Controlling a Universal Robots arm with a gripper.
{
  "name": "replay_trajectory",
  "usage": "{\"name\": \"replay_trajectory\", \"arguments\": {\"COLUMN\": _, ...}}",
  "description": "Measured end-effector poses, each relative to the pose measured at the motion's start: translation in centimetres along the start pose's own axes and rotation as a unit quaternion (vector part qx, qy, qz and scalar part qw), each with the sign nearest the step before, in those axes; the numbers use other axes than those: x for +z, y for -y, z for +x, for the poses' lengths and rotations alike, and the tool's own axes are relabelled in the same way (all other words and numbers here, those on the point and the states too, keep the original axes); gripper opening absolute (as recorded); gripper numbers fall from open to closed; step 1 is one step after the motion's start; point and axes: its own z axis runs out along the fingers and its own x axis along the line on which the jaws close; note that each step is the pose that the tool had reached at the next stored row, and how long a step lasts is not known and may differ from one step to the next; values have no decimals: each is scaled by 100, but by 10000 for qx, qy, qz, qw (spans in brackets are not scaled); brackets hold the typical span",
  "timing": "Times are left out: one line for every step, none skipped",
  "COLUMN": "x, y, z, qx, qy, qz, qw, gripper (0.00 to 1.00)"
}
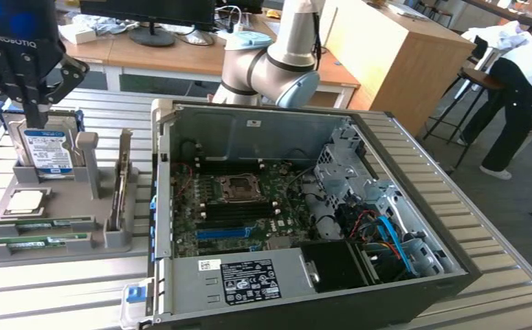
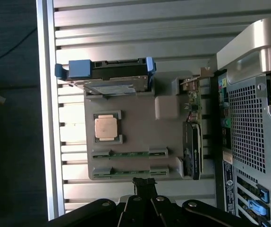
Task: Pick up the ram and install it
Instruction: 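Reach for the ram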
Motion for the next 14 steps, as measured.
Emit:
{"name": "replay_trajectory", "arguments": {"x": 0, "y": 0, "z": 0, "qx": -1, "qy": 0, "qz": 0, "qw": 10000, "gripper": 10}}
{"name": "replay_trajectory", "arguments": {"x": 0, "y": 0, "z": 0, "qx": 0, "qy": -1, "qz": 0, "qw": 10000, "gripper": 10}}
{"name": "replay_trajectory", "arguments": {"x": -1, "y": 0, "z": 1, "qx": 0, "qy": -1, "qz": 0, "qw": 10000, "gripper": 10}}
{"name": "replay_trajectory", "arguments": {"x": -1, "y": 0, "z": 1, "qx": 0, "qy": -1, "qz": 1, "qw": 10000, "gripper": 10}}
{"name": "replay_trajectory", "arguments": {"x": -1, "y": 0, "z": 1, "qx": 0, "qy": -1, "qz": 1, "qw": 10000, "gripper": 10}}
{"name": "replay_trajectory", "arguments": {"x": 0, "y": 0, "z": 2, "qx": 0, "qy": 0, "qz": 0, "qw": 10000, "gripper": 10}}
{"name": "replay_trajectory", "arguments": {"x": 0, "y": 0, "z": 2, "qx": 0, "qy": -1, "qz": 0, "qw": 10000, "gripper": 10}}
{"name": "replay_trajectory", "arguments": {"x": 0, "y": 0, "z": 2, "qx": 0, "qy": 0, "qz": 0, "qw": 10000, "gripper": 10}}
{"name": "replay_trajectory", "arguments": {"x": 0, "y": 0, "z": 3, "qx": 0, "qy": -1, "qz": 1, "qw": 10000, "gripper": 10}}
{"name": "replay_trajectory", "arguments": {"x": 0, "y": 0, "z": 4, "qx": 0, "qy": -1, "qz": 0, "qw": 10000, "gripper": 10}}
{"name": "replay_trajectory", "arguments": {"x": 0, "y": 1, "z": 7, "qx": 1, "qy": 0, "qz": 1, "qw": 10000, "gripper": 10}}
{"name": "replay_trajectory", "arguments": {"x": 0, "y": 0, "z": 12, "qx": 1, "qy": 5, "qz": 0, "qw": 10000, "gripper": 10}}
{"name": "replay_trajectory", "arguments": {"x": 0, "y": 1, "z": 19, "qx": 1, "qy": 19, "qz": -1, "qw": 10000, "gripper": 10}}
{"name": "replay_trajectory", "arguments": {"x": 1, "y": 2, "z": 29, "qx": -1, "qy": 40, "qz": -3, "qw": 10000, "gripper": 10}}
